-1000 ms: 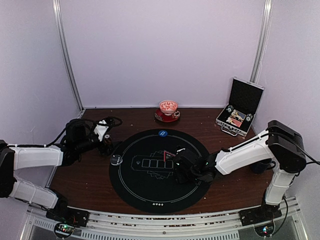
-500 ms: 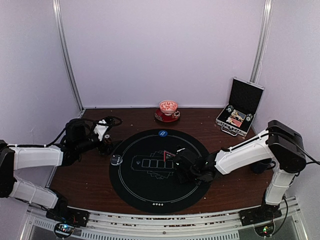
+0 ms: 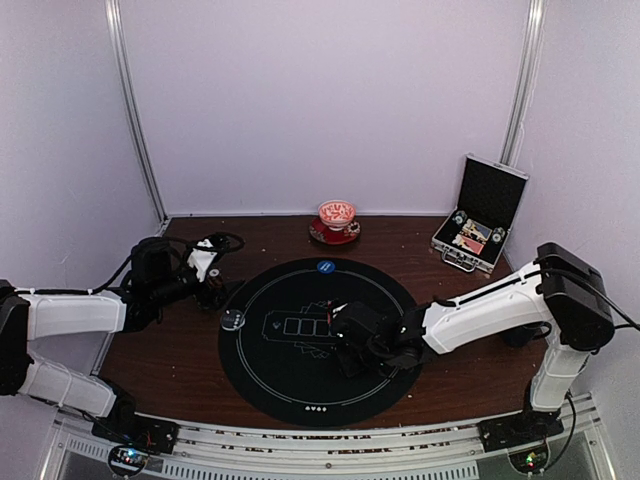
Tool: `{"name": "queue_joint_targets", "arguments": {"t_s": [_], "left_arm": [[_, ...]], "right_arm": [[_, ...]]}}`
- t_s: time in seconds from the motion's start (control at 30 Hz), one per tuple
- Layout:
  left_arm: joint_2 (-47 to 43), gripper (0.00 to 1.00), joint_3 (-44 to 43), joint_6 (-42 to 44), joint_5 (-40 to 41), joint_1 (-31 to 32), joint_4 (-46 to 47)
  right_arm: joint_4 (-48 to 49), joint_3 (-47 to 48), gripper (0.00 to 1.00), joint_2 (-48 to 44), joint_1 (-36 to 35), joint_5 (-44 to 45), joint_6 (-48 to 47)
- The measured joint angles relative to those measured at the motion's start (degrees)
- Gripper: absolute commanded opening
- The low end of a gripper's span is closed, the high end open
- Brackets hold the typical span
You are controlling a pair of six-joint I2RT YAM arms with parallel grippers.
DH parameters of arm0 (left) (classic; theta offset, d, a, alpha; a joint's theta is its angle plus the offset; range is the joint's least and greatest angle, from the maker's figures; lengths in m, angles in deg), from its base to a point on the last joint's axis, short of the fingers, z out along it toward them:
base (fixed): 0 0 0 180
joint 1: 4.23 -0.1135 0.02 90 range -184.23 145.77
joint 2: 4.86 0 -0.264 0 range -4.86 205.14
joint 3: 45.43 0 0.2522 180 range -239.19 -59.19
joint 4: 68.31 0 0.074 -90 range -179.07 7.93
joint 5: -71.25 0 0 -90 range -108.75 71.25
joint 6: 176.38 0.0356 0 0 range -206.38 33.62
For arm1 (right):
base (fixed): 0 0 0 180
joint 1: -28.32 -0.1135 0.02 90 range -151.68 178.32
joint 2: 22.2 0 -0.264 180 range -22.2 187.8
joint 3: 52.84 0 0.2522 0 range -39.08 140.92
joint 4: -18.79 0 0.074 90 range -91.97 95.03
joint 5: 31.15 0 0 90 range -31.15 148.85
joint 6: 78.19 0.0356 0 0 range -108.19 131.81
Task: Distribute texas hold em gaming equipment
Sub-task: Pick up the big blind button from the poker table mat, then place the big blind button on the poker table mat.
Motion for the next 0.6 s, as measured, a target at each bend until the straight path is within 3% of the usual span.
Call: {"name": "queue_joint_targets", "arguments": {"t_s": [0.6], "left_arm": [[0.13,0.98,0.00,0.00,0.44,0.00,0.11]], "right_arm": [[2.16,1.90,0.53,2.43,-13.70,-0.15,-8.15]]}}
